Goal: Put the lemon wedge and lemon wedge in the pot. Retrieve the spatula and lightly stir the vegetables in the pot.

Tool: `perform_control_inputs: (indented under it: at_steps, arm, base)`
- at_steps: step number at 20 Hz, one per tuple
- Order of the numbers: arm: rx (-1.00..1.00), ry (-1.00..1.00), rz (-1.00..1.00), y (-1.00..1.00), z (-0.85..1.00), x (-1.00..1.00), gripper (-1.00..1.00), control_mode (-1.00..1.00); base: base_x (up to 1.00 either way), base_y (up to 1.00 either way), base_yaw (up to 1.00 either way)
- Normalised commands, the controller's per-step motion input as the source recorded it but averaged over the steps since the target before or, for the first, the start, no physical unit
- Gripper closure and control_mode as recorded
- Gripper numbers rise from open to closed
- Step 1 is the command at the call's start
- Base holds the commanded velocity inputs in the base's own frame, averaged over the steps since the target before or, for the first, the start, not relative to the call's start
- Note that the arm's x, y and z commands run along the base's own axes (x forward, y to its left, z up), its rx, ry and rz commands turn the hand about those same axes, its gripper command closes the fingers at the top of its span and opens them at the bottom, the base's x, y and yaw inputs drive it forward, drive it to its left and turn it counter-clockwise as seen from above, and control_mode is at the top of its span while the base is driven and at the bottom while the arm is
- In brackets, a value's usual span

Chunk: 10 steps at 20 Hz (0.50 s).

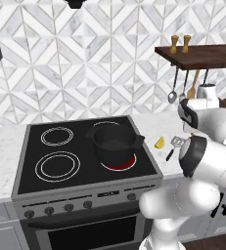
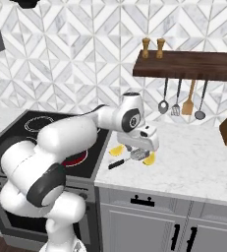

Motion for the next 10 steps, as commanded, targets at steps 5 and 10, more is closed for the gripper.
perform_control_inputs:
  at_steps: [5, 10]
  arm:
    - [0.00, 0.09, 0.00, 0.00, -0.28, 0.42, -1.00, -1.00]
    - [0.01, 0.06, 0.00, -0.12, -0.22, 0.30, -1.00, -1.00]
  base:
    - [0.00, 0.00, 0.00]
    - [0.00, 0.00, 0.00]
